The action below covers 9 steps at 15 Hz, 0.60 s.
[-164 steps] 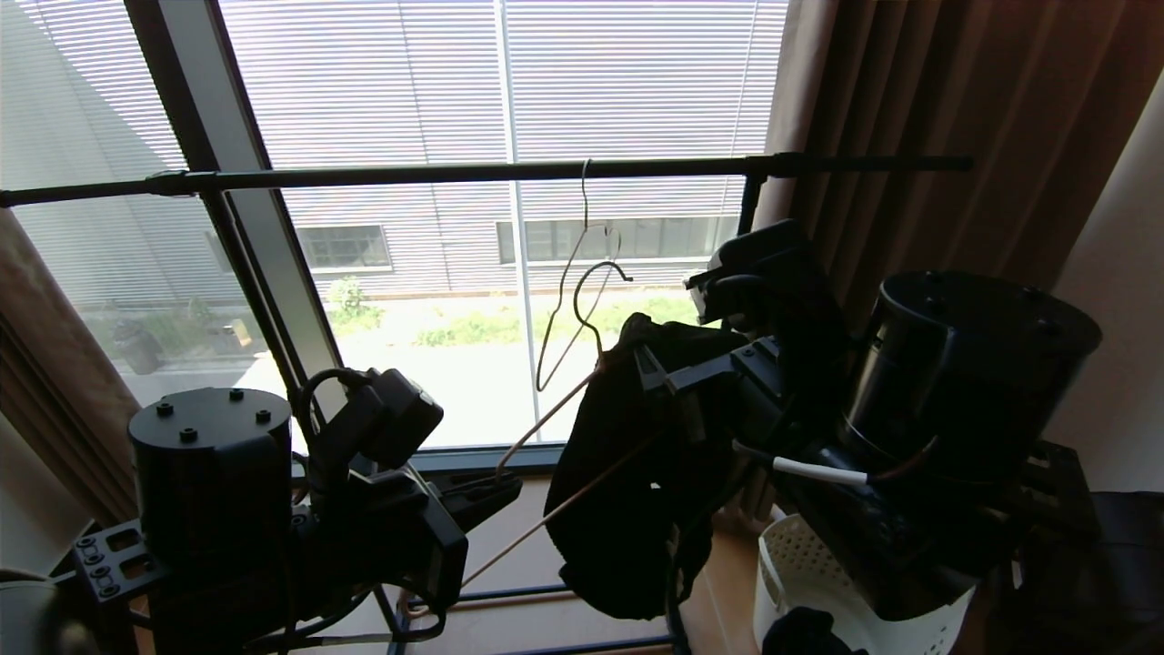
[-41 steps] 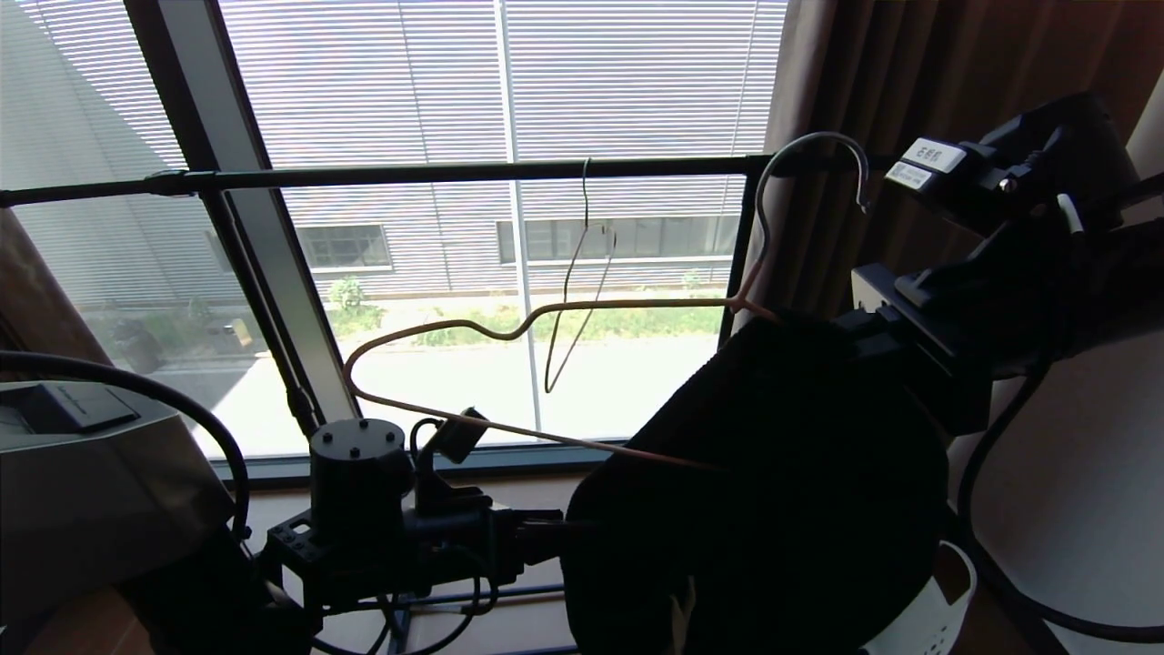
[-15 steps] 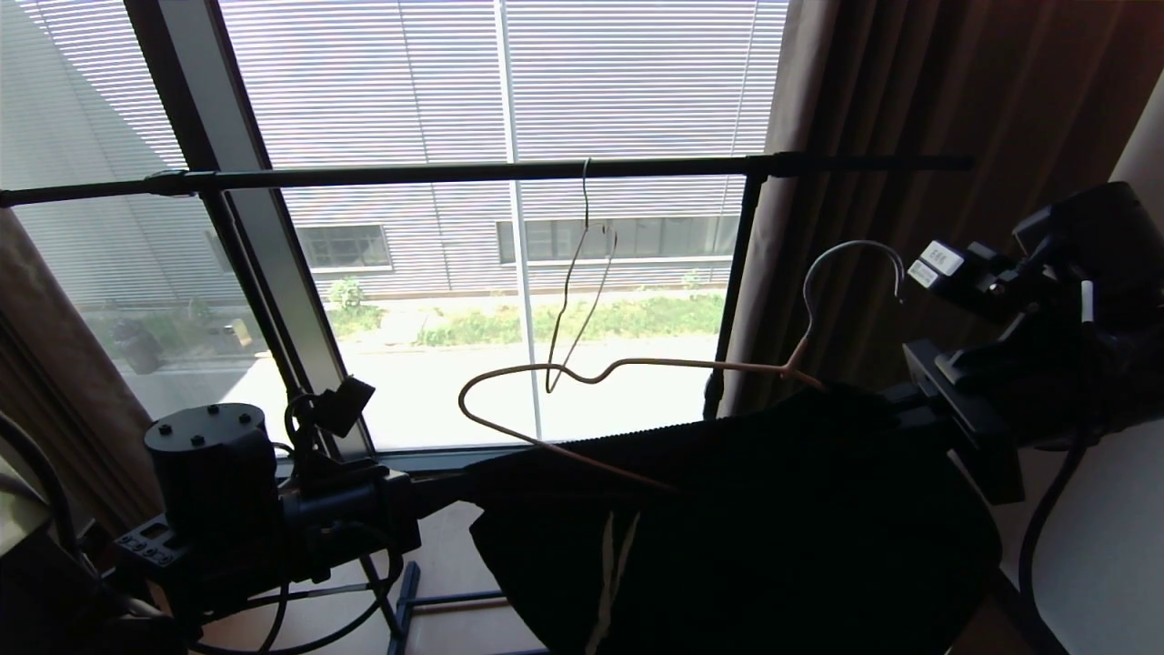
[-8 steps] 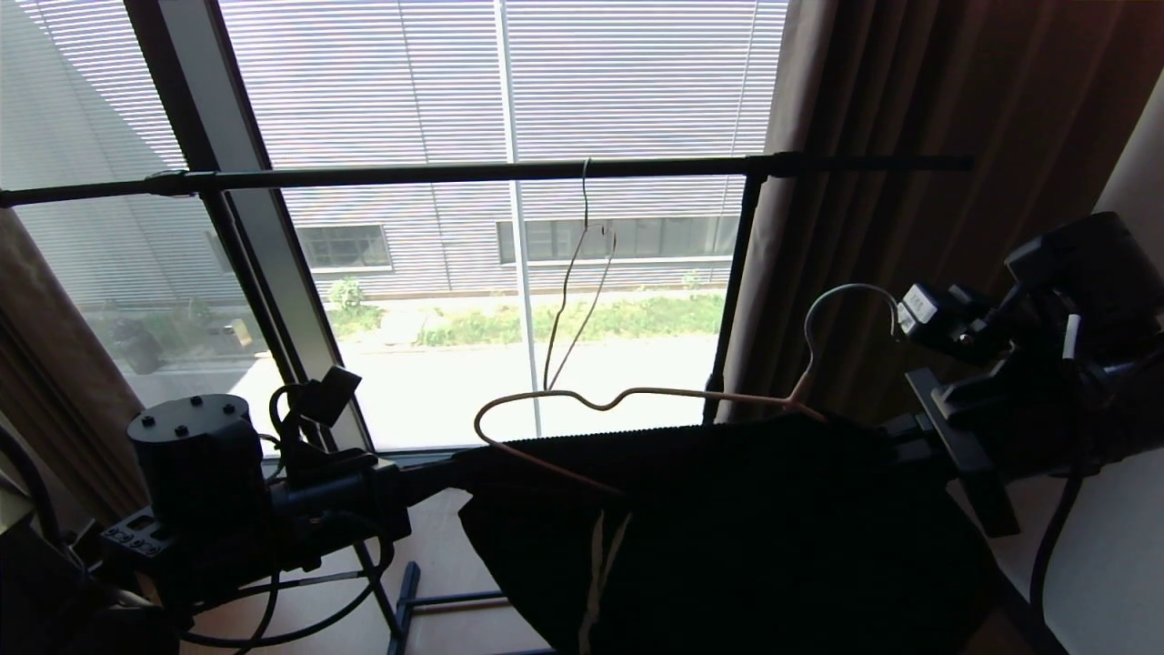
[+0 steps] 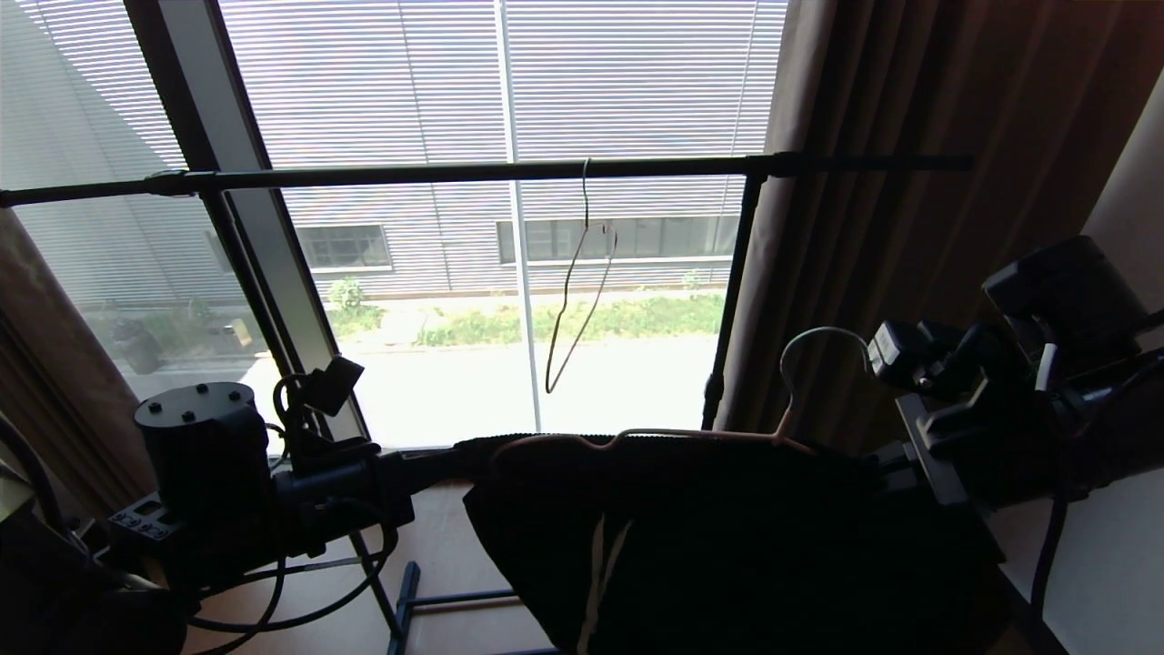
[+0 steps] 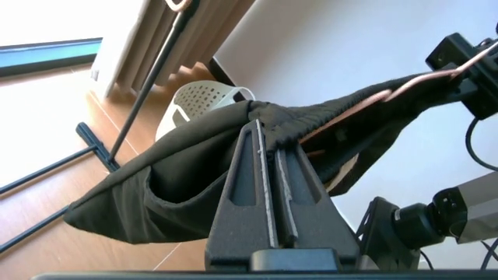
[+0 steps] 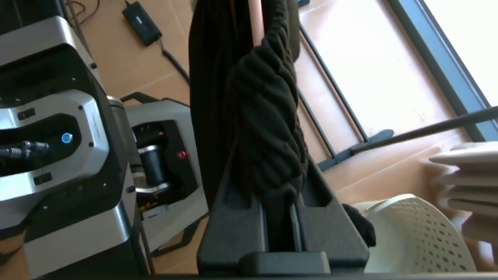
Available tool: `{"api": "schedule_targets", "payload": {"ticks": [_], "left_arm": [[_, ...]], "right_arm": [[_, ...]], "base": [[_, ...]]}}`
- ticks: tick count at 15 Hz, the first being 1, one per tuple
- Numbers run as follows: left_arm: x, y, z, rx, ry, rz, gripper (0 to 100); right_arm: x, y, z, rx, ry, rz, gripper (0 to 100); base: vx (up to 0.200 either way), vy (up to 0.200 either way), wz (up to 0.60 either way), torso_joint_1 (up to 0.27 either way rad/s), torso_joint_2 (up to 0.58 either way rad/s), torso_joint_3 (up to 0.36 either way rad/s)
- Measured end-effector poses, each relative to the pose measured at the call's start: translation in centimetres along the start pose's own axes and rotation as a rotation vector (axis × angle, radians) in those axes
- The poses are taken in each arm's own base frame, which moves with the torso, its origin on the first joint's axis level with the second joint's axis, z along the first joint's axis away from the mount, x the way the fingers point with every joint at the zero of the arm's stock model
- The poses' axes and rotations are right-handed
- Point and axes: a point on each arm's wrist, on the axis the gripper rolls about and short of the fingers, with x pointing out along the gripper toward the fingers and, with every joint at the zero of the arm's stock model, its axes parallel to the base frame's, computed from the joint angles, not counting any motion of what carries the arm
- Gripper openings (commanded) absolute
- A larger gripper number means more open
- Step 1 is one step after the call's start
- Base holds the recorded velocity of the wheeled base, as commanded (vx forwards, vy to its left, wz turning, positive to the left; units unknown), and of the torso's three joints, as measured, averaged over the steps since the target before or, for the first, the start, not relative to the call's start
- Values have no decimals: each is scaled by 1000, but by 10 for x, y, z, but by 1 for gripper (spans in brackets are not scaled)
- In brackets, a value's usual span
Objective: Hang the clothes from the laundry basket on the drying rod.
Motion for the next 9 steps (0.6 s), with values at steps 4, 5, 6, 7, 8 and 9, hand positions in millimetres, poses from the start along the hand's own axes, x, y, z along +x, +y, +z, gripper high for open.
{"api": "schedule_targets", "payload": {"ticks": [4, 5, 6, 7, 8, 9], "left_arm": [[0, 0, 5, -1, -1, 6, 0], [1, -2, 7, -9, 10, 8, 0], [1, -6, 8, -24, 39, 12, 0], [3, -10, 11, -23, 69, 15, 0], [5, -15, 13, -18, 120, 23, 0], [8, -22, 19, 9, 158, 20, 0]], "right_arm": [[4, -2, -4, 9, 52, -44, 0], [6, -2, -4, 9, 67, -51, 0], [9, -2, -4, 8, 76, -51, 0], [11, -3, -4, 3, 78, -52, 0], [14, -4, -2, -12, 67, -61, 0], [16, -6, 0, -22, 59, -65, 0]], "base": [[0, 0, 0, 0, 0, 0], [0, 0, 0, 0, 0, 0], [0, 0, 0, 0, 0, 0], [0, 0, 0, 0, 0, 0], [0, 0, 0, 0, 0, 0], [0, 0, 0, 0, 0, 0]]}}
